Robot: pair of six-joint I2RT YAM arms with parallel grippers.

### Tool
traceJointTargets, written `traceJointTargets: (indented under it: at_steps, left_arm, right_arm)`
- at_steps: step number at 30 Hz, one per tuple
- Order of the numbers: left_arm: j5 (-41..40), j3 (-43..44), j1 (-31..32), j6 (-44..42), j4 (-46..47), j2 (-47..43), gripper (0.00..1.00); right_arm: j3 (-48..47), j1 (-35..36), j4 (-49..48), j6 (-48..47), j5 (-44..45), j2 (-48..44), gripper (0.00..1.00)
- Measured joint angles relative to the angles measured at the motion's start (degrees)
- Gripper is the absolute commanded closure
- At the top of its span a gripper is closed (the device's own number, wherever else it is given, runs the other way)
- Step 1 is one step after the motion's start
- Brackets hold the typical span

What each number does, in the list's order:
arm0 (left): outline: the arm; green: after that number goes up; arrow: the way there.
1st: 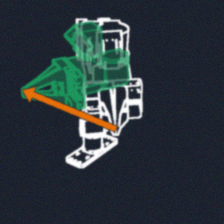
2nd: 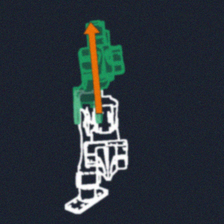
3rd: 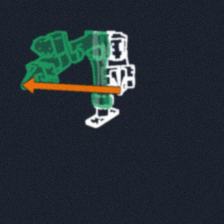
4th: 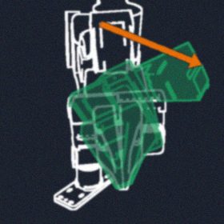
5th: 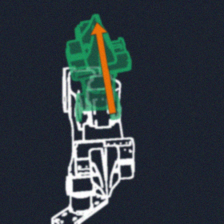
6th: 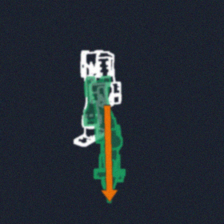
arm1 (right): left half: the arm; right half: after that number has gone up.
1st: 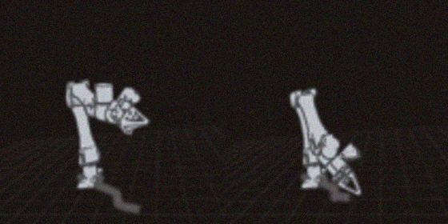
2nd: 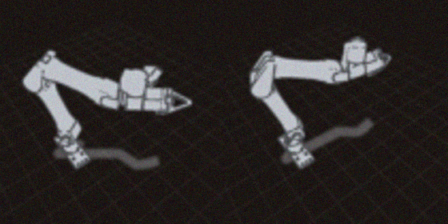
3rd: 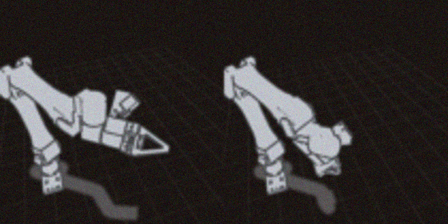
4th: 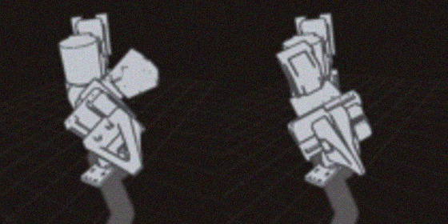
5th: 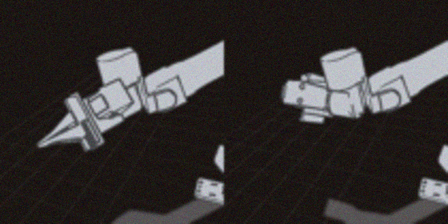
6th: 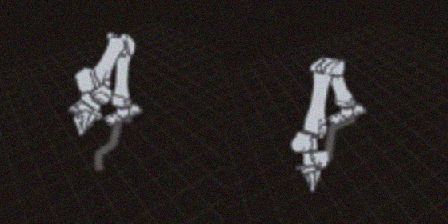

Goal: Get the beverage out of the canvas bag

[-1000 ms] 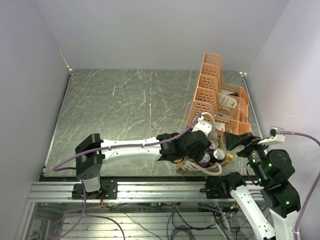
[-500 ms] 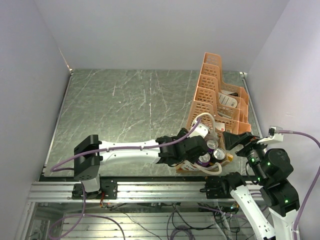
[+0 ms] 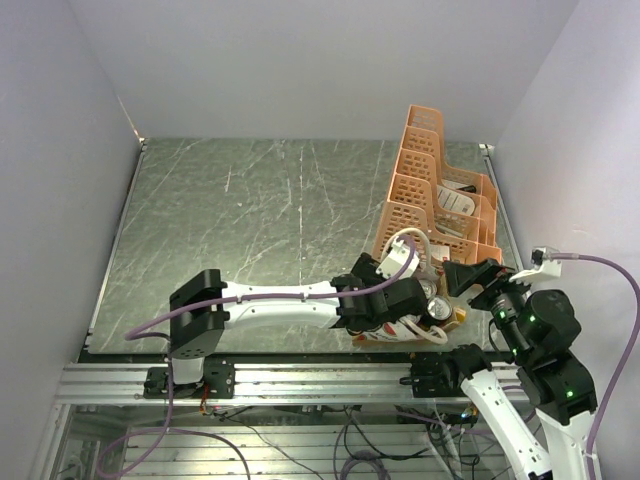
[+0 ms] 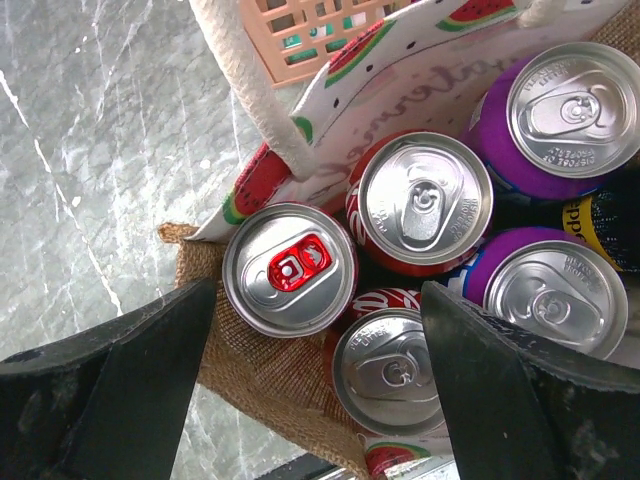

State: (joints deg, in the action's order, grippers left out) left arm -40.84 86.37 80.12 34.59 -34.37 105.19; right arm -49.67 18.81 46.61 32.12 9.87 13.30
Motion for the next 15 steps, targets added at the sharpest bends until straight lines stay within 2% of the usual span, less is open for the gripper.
traceJointTargets:
  at_steps: [5,15]
  left_arm:
    - [-1.6,0.1,0.0,0.6,0.3,0.5,0.07]
    - [-4.8,1.4,-0.1,0.6,1.2,3.9,0.31]
  right_arm:
    - [0.0,0.0,0.0,0.0,0.0,1.2,0.07]
    - [0.0,0.0,0.0,0.0,0.0,3.0,0.07]
